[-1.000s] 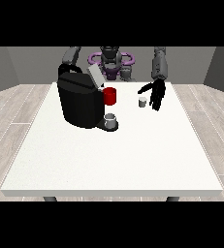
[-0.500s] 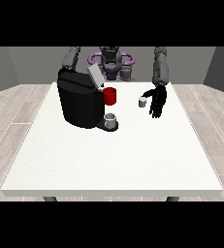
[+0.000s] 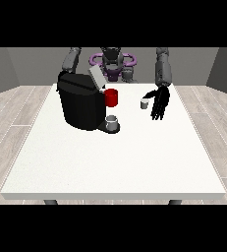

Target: Insert the coffee pod into the coffee machine and close the lid

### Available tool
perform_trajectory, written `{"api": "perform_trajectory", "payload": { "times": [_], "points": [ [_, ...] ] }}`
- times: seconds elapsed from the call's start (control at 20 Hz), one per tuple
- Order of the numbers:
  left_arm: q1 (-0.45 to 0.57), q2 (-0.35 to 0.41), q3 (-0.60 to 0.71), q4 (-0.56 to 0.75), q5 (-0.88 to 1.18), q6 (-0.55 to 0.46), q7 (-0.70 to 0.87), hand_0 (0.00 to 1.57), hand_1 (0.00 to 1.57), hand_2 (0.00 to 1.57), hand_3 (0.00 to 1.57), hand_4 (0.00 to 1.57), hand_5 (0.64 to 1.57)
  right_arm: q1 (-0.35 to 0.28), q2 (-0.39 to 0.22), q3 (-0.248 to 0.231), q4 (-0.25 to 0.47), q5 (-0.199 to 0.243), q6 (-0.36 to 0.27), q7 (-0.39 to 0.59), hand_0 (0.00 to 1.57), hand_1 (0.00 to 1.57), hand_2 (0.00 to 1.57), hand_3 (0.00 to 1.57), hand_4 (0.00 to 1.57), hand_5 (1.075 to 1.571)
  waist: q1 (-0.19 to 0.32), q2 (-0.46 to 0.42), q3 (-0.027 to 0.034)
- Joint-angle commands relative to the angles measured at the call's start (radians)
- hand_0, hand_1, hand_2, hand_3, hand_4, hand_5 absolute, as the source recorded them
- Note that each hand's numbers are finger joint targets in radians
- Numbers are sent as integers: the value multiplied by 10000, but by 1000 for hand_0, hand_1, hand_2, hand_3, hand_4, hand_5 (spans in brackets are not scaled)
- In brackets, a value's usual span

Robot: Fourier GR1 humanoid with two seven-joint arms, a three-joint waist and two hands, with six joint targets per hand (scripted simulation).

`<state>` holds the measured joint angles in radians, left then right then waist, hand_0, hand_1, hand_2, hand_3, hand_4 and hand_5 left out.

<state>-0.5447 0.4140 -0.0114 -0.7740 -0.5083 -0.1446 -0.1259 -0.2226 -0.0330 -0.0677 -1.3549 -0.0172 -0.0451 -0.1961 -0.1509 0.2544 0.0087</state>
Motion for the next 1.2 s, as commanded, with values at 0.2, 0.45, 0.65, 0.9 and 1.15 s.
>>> {"api": "perform_trajectory", "payload": {
  "times": [0.2,0.45,0.65,0.9,1.15],
  "points": [
    [-300,-30,111,1137,-601,724,-999,1124,1124,1180,1011,0,1571,-319,-44,-68,-48,-65,-88,20,0,0,0,0,388,1571,-243,395,-94],
    [-72,-1038,-739,300,-1374,1339,-301,1182,1182,1198,1083,0,1571,-296,3,-435,1307,-126,-153,-767,0,0,0,0,402,1571,135,93,-83],
    [138,-1230,-792,525,-1526,1511,-471,1262,1262,1247,1097,0,1571,-435,-269,-446,1028,-243,91,-359,0,0,0,0,328,1571,-141,-12,-90],
    [77,-1280,-873,437,-1702,1287,-404,1324,1324,1324,1151,57,1571,-398,-168,-402,1419,-239,101,-431,0,0,0,0,292,1571,57,-320,-87],
    [198,-1639,-787,753,-1948,1817,-188,1151,1151,1262,1182,323,1571,-185,-74,-292,1295,-290,126,-281,0,0,0,0,379,1571,-146,-650,-90]
  ]
}}
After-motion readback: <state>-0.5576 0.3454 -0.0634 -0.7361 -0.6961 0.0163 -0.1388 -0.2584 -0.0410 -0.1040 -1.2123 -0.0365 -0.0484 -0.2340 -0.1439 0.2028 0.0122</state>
